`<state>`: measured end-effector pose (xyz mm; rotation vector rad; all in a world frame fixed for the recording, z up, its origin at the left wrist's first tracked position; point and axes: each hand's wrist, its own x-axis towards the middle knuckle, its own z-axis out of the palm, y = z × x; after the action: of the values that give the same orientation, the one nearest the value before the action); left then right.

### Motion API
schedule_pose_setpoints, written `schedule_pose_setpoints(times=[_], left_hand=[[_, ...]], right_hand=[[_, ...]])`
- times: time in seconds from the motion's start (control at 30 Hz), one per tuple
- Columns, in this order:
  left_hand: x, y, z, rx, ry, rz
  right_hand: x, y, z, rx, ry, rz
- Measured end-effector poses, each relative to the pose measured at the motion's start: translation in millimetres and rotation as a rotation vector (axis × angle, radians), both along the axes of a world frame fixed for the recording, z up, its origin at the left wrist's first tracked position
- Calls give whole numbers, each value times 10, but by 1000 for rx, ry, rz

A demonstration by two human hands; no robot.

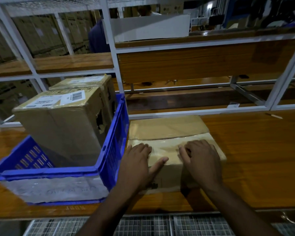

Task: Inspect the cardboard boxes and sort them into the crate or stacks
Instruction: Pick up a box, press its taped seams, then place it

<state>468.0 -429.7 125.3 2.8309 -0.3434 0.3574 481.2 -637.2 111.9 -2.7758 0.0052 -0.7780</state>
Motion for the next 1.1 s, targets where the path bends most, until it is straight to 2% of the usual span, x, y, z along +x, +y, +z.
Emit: schedule_pose_setpoints(times=[0.13, 0.27, 0.4, 0.5, 0.6, 0.67, 0.77, 0.9, 1.1], left_hand=[[303, -77, 79, -45, 14, 10], [605, -173, 12, 143, 212, -144], [666, -176, -16, 146, 255, -158], [647, -164, -29, 75, 222, -97], [635, -103, -36, -10, 136, 125], [640, -11, -28, -72, 176, 262], [645, 133, -23, -262, 299, 363], [654, 214, -62, -352, 356, 399], [451, 248, -46, -375, 209, 344]], right_hand=[[243, 108, 237, -51, 101, -36], [451, 266, 203, -130, 320, 236], [586, 226, 208, -161, 484, 272], [609, 221, 211, -125, 448, 241], [612, 157, 154, -64, 361, 113], [645, 59, 120, -68, 365, -50], [680, -117, 120, -19, 445, -234], [654, -194, 153, 96, 417, -281], [465, -242, 172, 198, 222, -237]])
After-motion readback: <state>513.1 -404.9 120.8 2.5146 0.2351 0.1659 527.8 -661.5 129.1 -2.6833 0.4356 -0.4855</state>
